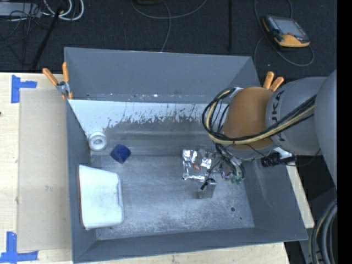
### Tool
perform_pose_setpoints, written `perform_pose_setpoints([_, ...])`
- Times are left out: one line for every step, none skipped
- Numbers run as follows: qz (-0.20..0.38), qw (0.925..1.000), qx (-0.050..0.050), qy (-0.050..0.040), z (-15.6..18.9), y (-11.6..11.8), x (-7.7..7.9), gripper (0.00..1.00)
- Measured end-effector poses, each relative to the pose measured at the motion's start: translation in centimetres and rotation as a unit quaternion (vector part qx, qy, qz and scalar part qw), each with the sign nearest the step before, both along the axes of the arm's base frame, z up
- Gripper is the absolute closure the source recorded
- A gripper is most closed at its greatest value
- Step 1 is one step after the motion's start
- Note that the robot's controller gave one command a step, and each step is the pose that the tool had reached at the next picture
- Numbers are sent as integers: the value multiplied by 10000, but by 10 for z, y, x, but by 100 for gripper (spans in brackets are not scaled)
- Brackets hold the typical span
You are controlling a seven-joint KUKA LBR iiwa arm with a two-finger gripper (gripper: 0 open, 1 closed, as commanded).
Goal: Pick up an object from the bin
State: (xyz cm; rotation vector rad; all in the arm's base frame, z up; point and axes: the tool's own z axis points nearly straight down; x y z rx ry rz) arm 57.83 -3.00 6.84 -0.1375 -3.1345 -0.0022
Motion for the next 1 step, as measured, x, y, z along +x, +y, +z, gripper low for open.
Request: perform_pose_setpoints([12, 10000, -7, -29, 2, 0, 2, 100])
